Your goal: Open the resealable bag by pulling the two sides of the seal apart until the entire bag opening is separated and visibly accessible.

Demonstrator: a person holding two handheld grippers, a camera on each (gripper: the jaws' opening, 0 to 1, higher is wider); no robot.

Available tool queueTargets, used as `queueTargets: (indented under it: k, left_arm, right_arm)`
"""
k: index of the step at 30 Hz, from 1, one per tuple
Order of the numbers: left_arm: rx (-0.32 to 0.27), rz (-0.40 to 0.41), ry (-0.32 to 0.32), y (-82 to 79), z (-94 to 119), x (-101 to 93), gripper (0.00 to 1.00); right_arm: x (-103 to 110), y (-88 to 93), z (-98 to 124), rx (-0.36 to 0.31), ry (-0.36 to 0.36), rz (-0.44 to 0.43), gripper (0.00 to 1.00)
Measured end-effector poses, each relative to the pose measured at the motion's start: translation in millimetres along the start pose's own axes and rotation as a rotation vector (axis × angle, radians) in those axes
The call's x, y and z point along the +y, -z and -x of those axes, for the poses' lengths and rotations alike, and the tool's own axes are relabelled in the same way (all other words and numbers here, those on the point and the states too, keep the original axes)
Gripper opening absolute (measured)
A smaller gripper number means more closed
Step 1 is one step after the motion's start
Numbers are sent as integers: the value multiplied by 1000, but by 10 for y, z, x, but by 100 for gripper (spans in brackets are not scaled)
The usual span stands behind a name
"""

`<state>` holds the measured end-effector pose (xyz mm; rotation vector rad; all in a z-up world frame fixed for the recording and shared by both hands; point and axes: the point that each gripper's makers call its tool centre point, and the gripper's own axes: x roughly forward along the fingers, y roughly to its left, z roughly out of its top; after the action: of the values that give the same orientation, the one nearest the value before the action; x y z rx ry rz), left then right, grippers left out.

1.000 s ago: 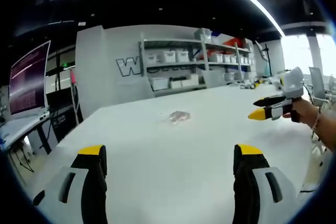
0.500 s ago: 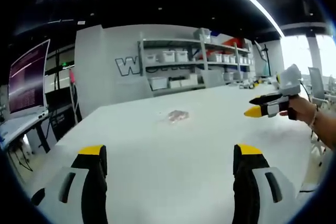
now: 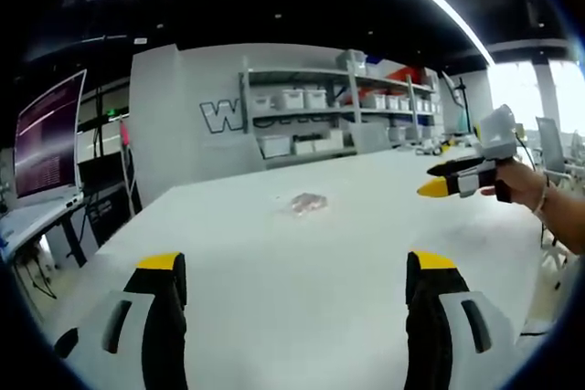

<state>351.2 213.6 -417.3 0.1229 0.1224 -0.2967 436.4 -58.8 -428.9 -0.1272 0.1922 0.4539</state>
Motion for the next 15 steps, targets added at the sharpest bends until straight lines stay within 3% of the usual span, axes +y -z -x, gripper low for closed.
queueTargets:
  k: [15]
  left_arm:
    - [-8,-4,4,-30,1,-33,98]
  right_arm:
    - [29,-162,-43,-11,4,5,69]
